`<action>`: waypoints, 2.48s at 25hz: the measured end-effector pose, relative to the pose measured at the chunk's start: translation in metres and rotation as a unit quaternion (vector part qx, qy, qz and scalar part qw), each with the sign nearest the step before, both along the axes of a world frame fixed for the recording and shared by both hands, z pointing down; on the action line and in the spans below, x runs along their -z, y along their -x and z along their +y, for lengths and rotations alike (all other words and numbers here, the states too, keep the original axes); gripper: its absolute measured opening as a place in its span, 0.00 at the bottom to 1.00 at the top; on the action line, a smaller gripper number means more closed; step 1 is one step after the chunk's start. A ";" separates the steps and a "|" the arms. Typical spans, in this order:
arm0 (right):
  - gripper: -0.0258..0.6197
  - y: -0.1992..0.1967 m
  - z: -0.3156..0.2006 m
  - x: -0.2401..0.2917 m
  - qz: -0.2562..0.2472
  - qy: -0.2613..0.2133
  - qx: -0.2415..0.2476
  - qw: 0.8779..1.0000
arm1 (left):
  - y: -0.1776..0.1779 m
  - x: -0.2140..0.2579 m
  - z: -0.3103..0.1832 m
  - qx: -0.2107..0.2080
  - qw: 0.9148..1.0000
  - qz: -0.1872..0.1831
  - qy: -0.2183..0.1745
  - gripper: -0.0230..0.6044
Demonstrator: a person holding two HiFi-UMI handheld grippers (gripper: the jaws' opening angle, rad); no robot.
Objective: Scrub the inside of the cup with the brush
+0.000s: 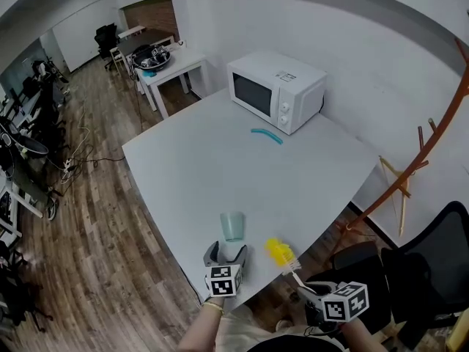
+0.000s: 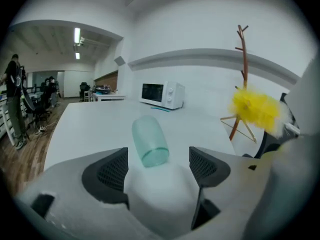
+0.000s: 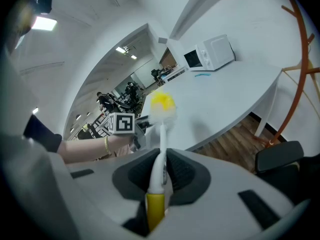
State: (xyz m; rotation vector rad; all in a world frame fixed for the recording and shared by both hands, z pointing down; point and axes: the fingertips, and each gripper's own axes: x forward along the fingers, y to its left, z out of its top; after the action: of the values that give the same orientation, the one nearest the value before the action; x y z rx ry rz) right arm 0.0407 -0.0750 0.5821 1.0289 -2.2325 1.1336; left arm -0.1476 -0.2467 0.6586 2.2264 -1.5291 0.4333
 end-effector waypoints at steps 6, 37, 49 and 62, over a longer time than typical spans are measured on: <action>0.12 0.001 0.010 -0.009 0.005 0.015 -0.008 1.000 | 0.047 0.016 -0.080 0.054 0.993 0.067 0.076 0.63; 0.12 -0.014 0.004 -0.021 0.015 0.015 -0.022 1.000 | -0.021 0.035 -0.070 -0.064 0.993 0.089 0.039 0.63; 0.12 -0.020 -0.022 -0.032 0.034 -0.007 -0.010 0.999 | -0.063 0.072 0.008 -0.096 0.984 0.134 -0.070 0.63; 0.12 -0.013 -0.040 -0.031 0.073 -0.031 0.082 0.993 | -0.074 0.105 0.048 -0.115 0.975 0.131 -0.135 0.63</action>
State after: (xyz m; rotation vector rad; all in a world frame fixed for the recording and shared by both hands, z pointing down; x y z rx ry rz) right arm 0.0533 -0.1150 0.6134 0.9039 -2.2005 0.8959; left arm -0.0740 -0.1991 0.5535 2.5621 -1.2597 -0.0100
